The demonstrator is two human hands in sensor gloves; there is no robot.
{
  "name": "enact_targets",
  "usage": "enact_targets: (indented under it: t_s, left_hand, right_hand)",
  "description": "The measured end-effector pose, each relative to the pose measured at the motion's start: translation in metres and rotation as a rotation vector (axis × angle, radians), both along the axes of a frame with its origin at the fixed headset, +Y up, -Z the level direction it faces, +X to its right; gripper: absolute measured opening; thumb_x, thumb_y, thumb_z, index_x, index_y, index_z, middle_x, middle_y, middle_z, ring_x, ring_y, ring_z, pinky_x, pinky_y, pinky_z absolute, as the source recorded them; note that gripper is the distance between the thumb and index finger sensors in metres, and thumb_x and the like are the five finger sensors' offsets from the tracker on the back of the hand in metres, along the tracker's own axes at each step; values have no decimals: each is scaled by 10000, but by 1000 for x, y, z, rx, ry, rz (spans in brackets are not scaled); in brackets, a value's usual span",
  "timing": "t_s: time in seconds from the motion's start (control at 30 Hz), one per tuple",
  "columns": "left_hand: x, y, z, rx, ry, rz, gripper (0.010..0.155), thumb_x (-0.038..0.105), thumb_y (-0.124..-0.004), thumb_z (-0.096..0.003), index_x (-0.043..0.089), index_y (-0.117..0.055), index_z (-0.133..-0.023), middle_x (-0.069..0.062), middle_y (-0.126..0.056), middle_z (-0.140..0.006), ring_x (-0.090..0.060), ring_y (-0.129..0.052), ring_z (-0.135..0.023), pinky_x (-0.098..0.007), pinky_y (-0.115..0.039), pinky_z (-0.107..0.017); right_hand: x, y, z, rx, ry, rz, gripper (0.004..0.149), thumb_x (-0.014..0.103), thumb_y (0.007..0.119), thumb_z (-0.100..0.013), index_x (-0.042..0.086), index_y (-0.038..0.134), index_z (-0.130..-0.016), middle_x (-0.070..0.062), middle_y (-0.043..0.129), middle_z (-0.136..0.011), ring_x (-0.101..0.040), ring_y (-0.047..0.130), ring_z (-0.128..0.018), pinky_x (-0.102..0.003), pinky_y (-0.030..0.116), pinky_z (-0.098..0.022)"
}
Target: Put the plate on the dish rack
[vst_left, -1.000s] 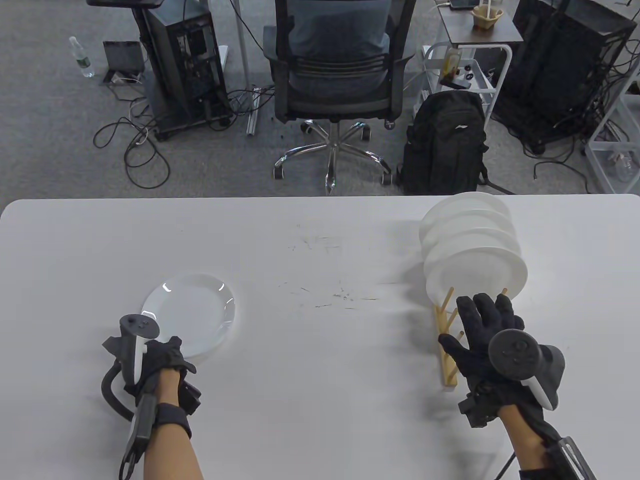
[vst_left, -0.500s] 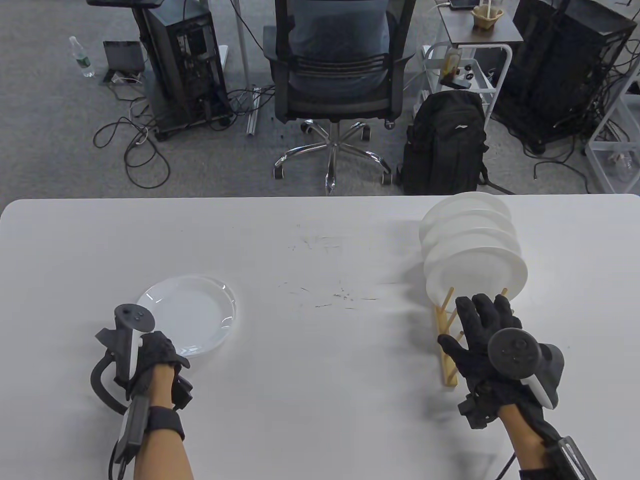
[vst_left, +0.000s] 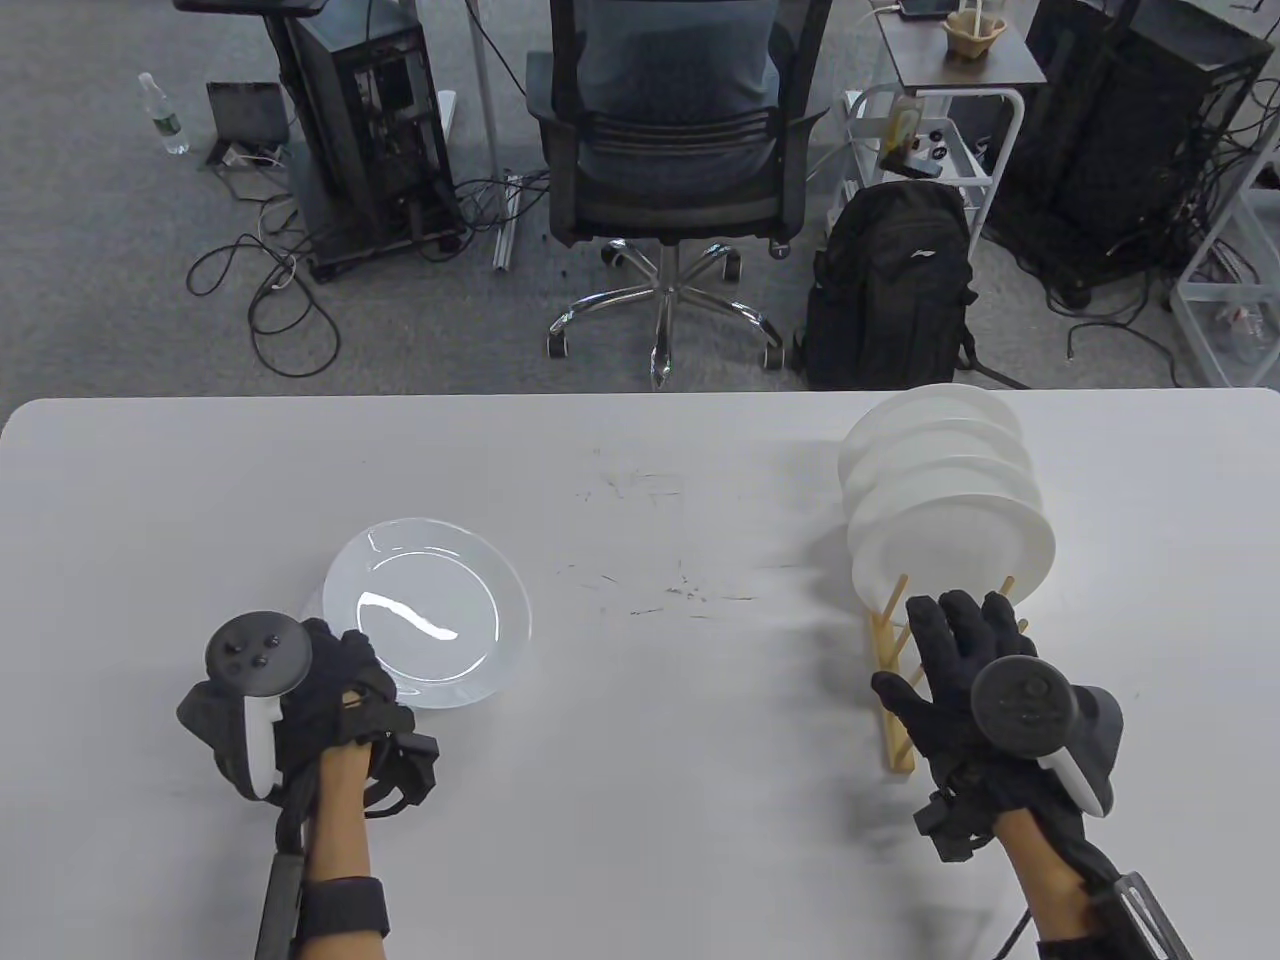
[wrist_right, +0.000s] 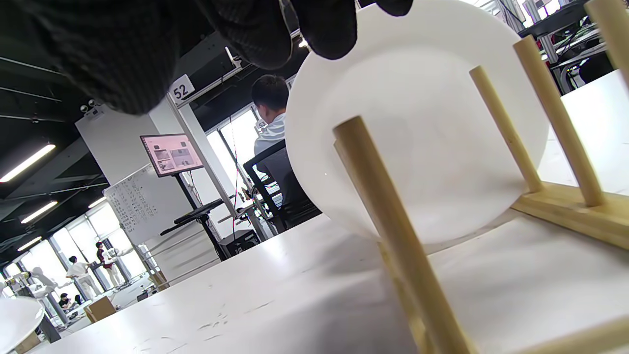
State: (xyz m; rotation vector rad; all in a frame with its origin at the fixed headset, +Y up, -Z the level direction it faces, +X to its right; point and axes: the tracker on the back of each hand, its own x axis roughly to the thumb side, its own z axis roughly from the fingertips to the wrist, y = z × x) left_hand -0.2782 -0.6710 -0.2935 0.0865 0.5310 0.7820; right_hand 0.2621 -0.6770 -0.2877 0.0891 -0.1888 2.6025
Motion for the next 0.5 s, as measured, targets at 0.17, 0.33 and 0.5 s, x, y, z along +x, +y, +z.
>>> enact_targets:
  t_s: [0.17, 0.33, 0.5]
  left_hand:
    - [41, 6, 2, 85, -139, 93, 525, 281, -739, -517, -33, -674, -933, -129, -1002, -701, -250, -1194, -328, -291, -1001, -239]
    - [70, -10, 4, 147, -233, 251, 503, 297, -755, -512, -23, -728, -899, -105, -1031, -650, -237, -1196, -286, -286, -995, -219]
    - [92, -31, 6, 123, -326, 371, 492, 308, -756, -511, -18, -750, -880, -101, -1043, -625, -225, -1197, -260, -277, -994, -200]
  right_hand:
    - [-1, -1, 0, -13, 6, -3, 787, 500, 730, -483, 140, 412, -1106, -198, 287, -1188, -550, 135, -1054, -745, 194, -709]
    - [-1, -1, 0, -18, 13, -6, 787, 500, 724, -484, 136, 407, -1106, -203, 283, -1186, -551, 130, -1051, -745, 192, -707]
    - [-5, 1, 2, -8, 52, -32, 791, 499, 728, -483, 131, 406, -1104, -212, 283, -1181, -556, 135, -1048, -738, 192, -710]
